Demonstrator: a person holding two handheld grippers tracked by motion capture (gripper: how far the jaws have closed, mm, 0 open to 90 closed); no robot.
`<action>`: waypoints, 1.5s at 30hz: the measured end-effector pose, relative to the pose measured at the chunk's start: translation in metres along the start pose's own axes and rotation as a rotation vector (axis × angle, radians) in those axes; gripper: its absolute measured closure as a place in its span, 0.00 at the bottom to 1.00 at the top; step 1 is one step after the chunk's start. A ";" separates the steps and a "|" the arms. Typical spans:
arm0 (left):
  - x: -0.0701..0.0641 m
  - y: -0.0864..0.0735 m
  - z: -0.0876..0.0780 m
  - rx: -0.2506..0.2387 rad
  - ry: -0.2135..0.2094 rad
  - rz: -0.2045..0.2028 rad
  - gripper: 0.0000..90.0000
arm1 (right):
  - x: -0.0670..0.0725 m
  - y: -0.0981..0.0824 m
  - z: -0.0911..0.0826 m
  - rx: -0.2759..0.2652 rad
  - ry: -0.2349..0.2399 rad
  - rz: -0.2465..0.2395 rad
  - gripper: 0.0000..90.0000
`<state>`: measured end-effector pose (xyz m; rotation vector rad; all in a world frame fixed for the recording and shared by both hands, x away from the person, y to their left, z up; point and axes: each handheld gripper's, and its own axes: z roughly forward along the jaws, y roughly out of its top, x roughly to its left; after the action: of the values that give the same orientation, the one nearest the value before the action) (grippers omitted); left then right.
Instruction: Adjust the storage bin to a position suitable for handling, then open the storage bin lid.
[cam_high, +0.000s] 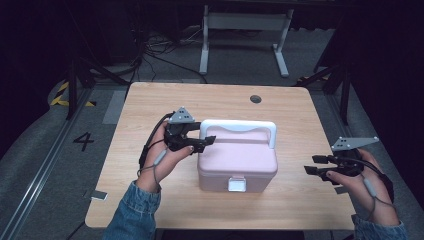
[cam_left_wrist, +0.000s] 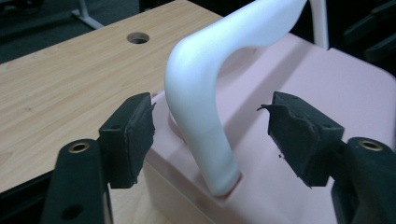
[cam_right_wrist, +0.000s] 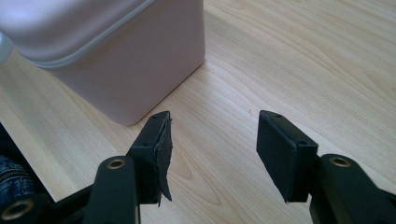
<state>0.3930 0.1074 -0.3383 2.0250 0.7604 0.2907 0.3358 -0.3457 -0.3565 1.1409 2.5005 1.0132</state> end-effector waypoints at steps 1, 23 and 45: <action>-0.001 0.000 0.003 -0.008 0.014 0.012 0.40 | 0.000 0.000 0.000 0.002 -0.001 -0.002 0.52; -0.025 0.010 -0.003 -0.036 -0.014 0.098 0.76 | 0.001 0.000 0.004 0.004 0.008 -0.001 0.51; -0.023 0.014 -0.002 -0.049 0.004 0.127 0.79 | 0.000 0.000 0.008 0.008 0.019 0.001 0.51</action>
<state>0.3795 0.0893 -0.3232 2.0306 0.6223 0.3825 0.3392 -0.3417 -0.3630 1.1402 2.5208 1.0199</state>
